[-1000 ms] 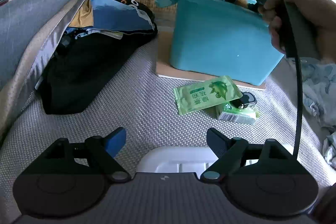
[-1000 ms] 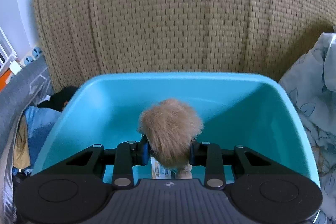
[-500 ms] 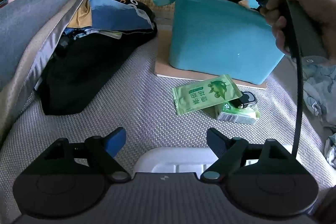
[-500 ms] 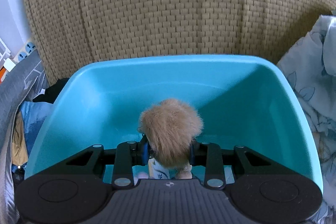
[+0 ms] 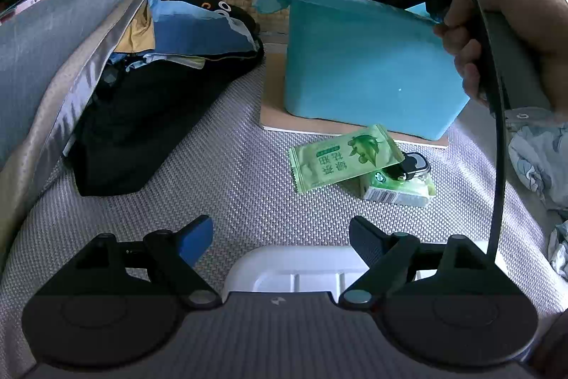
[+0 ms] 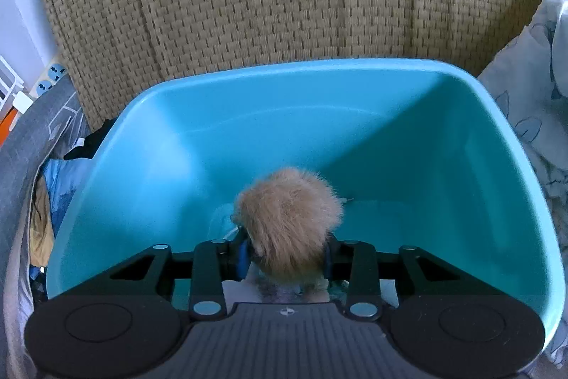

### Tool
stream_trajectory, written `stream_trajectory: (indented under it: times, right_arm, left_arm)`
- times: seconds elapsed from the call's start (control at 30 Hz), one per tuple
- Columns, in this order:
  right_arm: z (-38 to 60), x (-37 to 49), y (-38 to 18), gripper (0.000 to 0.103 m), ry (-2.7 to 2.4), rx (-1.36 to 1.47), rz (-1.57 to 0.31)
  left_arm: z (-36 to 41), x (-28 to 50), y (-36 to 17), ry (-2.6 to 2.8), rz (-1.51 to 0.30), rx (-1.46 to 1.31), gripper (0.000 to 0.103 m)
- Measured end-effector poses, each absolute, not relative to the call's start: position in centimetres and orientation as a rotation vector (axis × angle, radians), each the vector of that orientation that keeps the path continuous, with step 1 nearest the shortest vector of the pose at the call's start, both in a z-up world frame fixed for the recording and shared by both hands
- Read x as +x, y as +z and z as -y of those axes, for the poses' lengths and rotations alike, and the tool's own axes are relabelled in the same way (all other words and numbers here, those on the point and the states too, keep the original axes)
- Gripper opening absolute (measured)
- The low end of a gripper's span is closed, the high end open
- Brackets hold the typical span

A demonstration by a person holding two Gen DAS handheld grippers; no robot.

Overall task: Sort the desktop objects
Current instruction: 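Lower the keychain into the bin and open the right tool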

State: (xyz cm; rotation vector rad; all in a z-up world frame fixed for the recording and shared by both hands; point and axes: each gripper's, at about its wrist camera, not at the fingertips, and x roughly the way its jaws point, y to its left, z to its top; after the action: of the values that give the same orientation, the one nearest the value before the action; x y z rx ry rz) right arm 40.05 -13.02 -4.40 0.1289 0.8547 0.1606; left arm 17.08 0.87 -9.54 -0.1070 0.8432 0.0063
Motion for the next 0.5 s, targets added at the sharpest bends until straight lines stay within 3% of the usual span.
stream_trajectory:
  times: [0.27, 0.5]
  right_arm:
    - [13.6, 39.3, -4.3, 0.041, 0.156, 0.109, -0.862]
    - [13.2, 38.2, -3.3, 0.049, 0.181, 0.055, -0.830]
  left_arm:
    - [-0.5, 16.6, -9.0, 0.004, -0.840, -0.145, 0.087]
    - [0.2, 16.1, -8.2, -0.002, -0.823, -0.103, 0.087]
